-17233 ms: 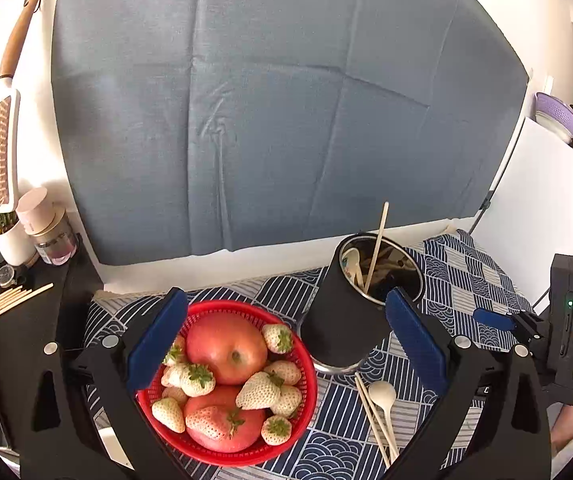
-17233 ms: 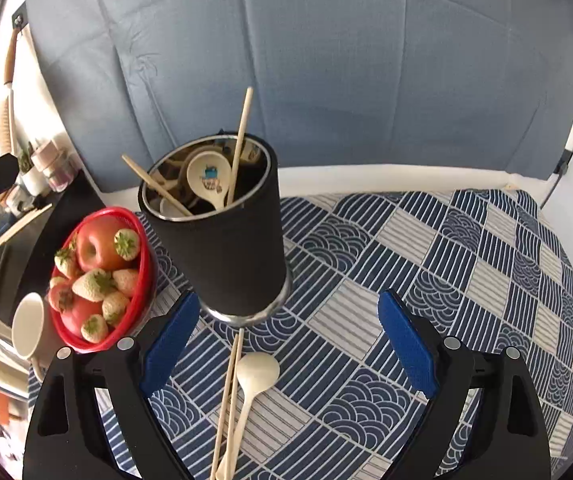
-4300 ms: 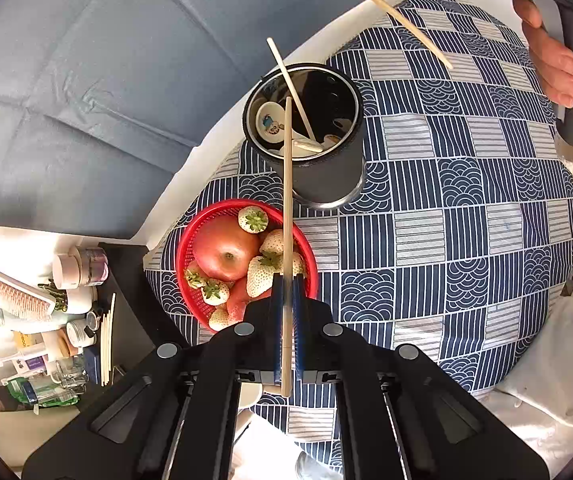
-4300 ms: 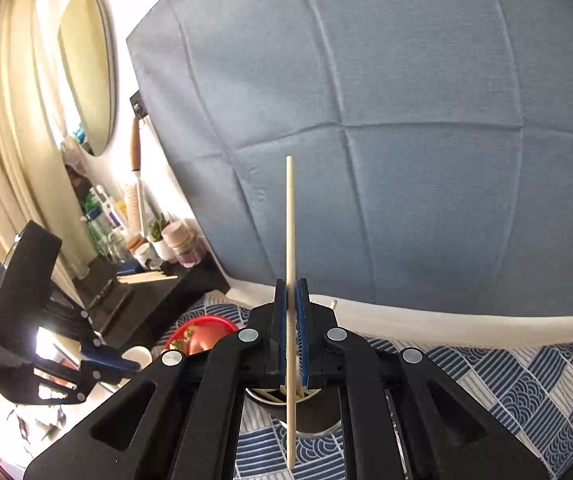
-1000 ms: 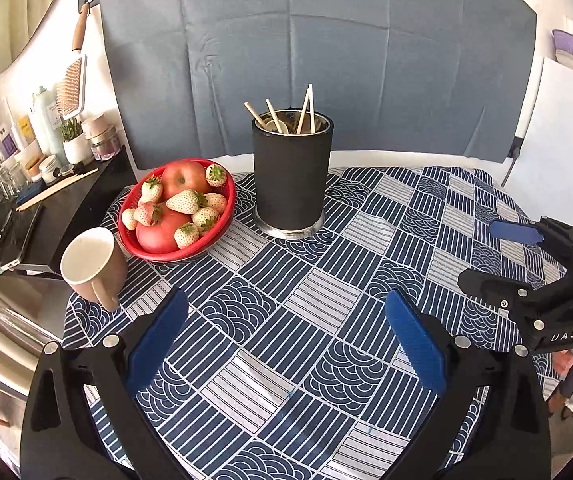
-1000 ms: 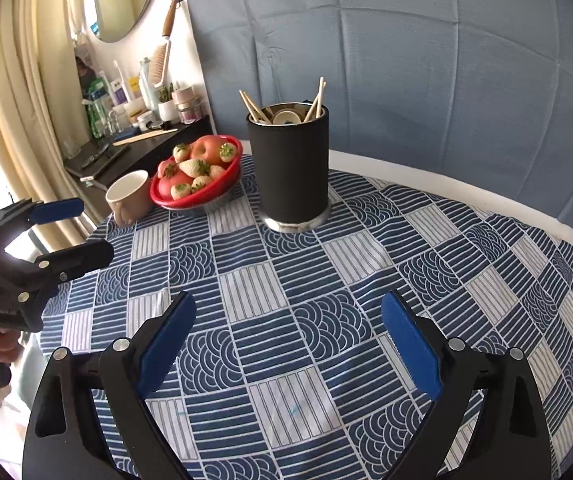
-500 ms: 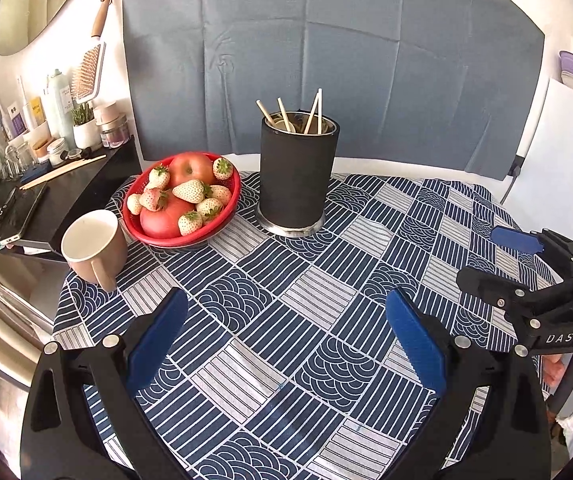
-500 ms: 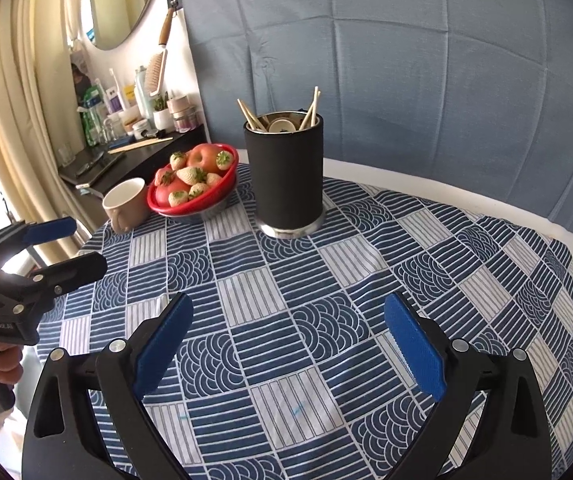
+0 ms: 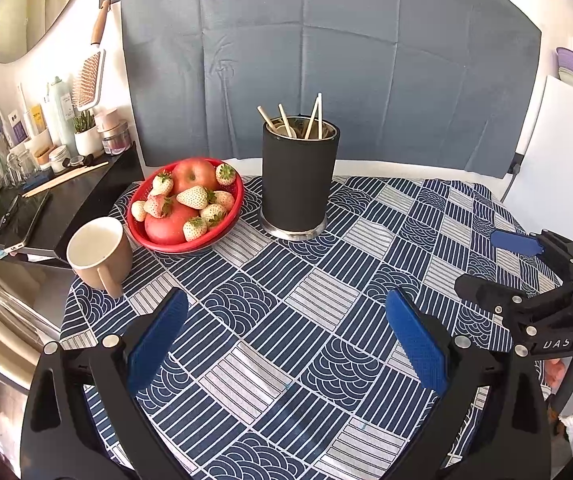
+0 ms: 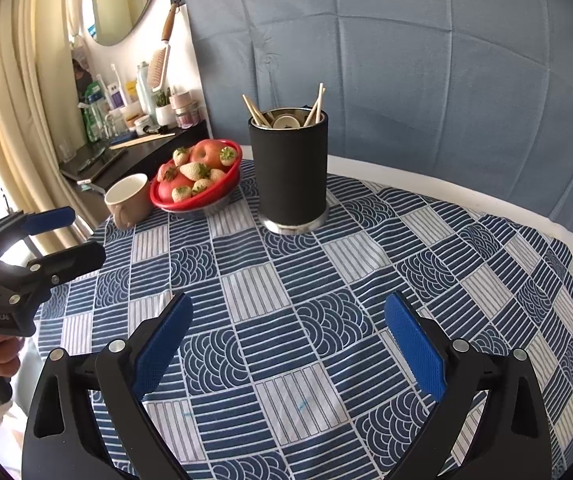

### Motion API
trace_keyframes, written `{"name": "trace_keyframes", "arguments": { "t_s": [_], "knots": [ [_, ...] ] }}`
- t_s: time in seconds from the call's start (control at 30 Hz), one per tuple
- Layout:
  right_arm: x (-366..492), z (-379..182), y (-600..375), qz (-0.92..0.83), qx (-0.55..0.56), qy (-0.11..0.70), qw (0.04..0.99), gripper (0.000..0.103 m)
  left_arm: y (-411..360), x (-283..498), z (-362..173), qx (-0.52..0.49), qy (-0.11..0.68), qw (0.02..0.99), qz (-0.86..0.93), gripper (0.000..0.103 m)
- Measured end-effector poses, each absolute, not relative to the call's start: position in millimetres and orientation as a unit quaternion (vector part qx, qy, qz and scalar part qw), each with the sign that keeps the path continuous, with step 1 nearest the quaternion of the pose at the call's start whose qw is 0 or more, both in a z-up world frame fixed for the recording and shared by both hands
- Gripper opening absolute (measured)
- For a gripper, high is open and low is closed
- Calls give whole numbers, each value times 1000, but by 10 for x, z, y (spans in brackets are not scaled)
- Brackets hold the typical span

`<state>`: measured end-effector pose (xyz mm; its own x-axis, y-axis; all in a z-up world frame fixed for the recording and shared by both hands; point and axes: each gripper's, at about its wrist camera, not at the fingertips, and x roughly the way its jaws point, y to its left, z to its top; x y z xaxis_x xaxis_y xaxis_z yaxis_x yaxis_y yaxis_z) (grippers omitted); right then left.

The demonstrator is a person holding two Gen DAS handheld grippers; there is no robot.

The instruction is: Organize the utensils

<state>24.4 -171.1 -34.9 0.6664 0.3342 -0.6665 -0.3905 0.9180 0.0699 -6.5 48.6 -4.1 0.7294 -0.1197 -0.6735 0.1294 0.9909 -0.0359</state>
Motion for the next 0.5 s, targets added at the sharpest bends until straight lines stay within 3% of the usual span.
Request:
{"name": "trace_keyframes", "arguments": {
  "t_s": [0.5],
  "knots": [
    [233, -354, -1711, 198, -51, 363, 909, 93, 434, -122, -12, 24, 367, 928, -66, 97]
  ]
}}
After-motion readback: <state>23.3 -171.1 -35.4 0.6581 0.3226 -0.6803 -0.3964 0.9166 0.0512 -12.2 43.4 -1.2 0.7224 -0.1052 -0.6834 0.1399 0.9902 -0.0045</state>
